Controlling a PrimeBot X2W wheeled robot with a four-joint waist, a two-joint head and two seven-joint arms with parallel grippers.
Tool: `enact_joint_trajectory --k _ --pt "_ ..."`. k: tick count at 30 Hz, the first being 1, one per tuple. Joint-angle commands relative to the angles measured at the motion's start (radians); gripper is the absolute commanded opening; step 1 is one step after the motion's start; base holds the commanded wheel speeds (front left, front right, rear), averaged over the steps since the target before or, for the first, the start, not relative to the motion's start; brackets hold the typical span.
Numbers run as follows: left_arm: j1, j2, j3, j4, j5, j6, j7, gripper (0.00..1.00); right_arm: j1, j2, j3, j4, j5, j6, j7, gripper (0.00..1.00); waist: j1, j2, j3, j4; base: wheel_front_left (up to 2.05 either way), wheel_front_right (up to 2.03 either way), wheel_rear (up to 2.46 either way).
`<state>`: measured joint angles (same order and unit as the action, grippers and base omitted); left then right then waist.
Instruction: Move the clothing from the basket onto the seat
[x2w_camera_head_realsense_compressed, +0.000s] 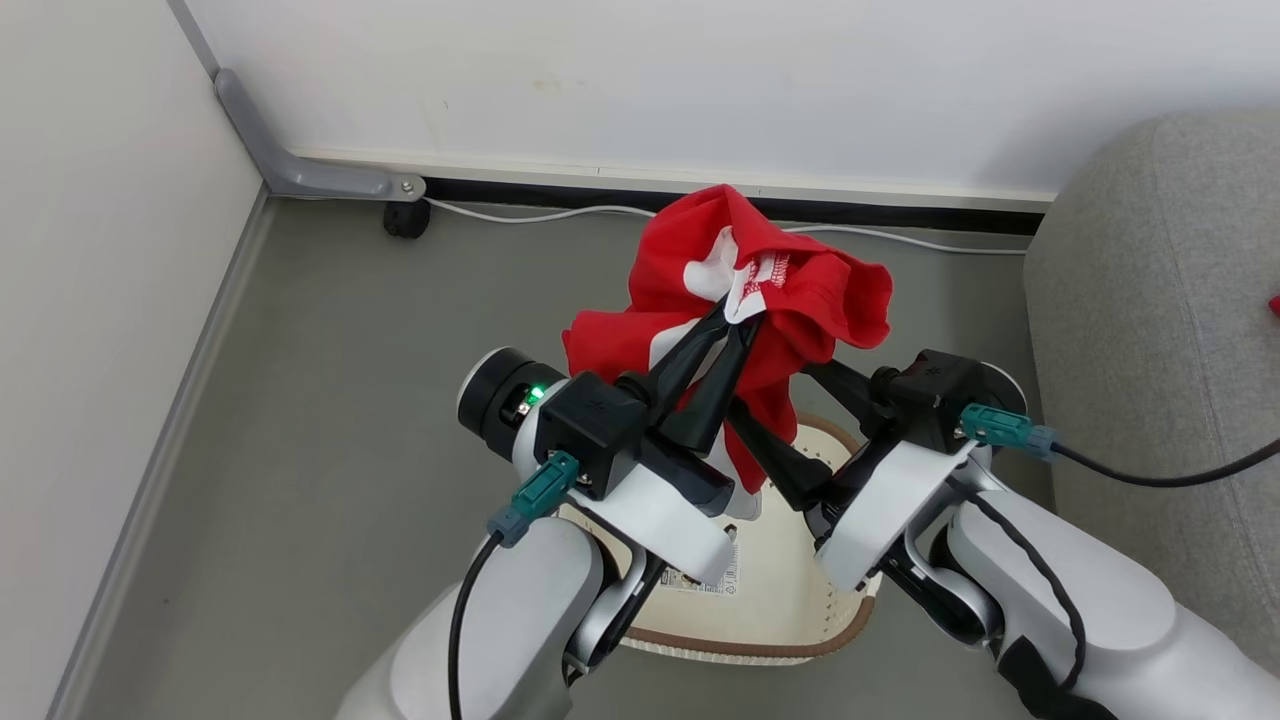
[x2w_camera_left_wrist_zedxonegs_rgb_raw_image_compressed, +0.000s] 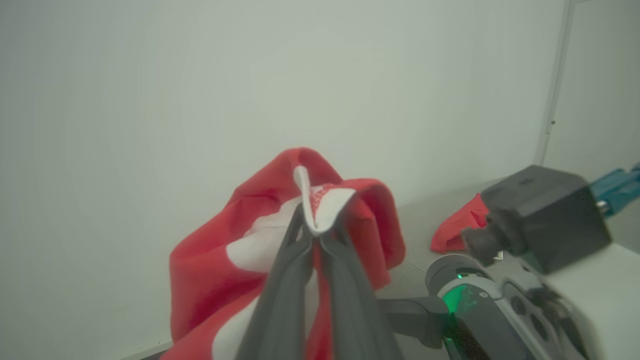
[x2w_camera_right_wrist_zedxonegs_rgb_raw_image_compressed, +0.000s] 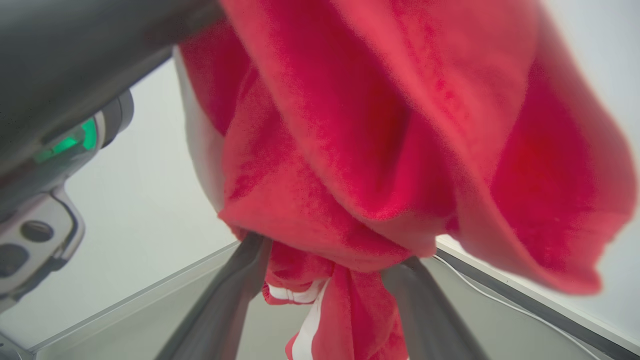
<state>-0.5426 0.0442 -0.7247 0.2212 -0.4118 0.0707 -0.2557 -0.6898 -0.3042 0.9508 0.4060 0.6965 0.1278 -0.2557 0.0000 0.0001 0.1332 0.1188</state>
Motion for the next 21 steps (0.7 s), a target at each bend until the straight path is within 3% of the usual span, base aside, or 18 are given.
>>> enact_joint_trajectory --k 1,3,4,11,12,13,14,15,16,21 --pt "-0.050 0.006 0.023 -0.033 -0.010 0.010 -0.006 0.00 -0.015 0.017 -0.014 -0.008 0.004 0.003 -0.006 1.00 0.0000 -0.0001 0.004 0.006 0.00 0.00 0.00" --pt "-0.051 0.006 0.015 -0.034 -0.016 0.014 -0.006 0.00 -0.017 0.026 -0.024 -0.003 -0.004 0.003 -0.006 0.40 0.0000 -0.0001 0.006 0.009 0.00 0.00 0.00" --pt "-0.051 0.006 0.012 -0.034 -0.018 0.017 -0.006 0.00 -0.016 0.031 -0.035 -0.006 -0.006 0.003 -0.006 0.00 0.0000 -0.0001 0.008 0.010 0.00 0.00 0.00" --pt "-0.047 0.006 0.014 -0.028 -0.022 0.031 -0.006 0.00 0.008 0.034 -0.067 -0.023 -0.020 0.003 -0.006 0.00 0.0000 -0.0001 0.015 0.001 0.00 0.00 0.00" --pt "-0.046 0.006 0.017 -0.028 -0.023 0.033 -0.006 0.09 0.011 0.032 -0.070 -0.025 -0.022 0.003 -0.006 0.00 0.0000 -0.0001 0.016 -0.002 0.00 0.00 0.00" --pt "-0.045 0.006 0.020 -0.028 -0.023 0.034 -0.006 0.30 0.014 0.029 -0.073 -0.026 -0.023 0.003 -0.006 0.00 0.0000 -0.0001 0.017 -0.005 0.00 0.00 0.00" --pt "-0.043 0.006 0.023 -0.029 -0.022 0.036 -0.006 0.54 0.017 0.028 -0.079 -0.028 -0.024 0.003 -0.006 0.00 0.0000 -0.0001 0.019 -0.008 0.00 0.00 0.00" --pt "-0.041 0.006 0.025 -0.030 -0.022 0.037 -0.006 0.93 0.020 0.026 -0.084 -0.031 -0.025 0.003 -0.006 0.00 0.0000 -0.0001 0.020 -0.011 0.00 0.00 0.00" --pt "-0.039 0.006 0.028 -0.030 -0.024 0.038 -0.006 1.00 0.023 0.025 -0.089 -0.034 -0.026 0.003 -0.006 0.00 0.0000 -0.0001 0.022 -0.013 0.00 0.00 0.00" --pt "-0.031 0.006 0.040 -0.028 -0.022 0.037 -0.006 1.00 0.042 0.021 -0.127 -0.059 -0.036 0.003 -0.006 0.00 0.0000 -0.0001 0.028 -0.027 0.00 0.00 0.00"
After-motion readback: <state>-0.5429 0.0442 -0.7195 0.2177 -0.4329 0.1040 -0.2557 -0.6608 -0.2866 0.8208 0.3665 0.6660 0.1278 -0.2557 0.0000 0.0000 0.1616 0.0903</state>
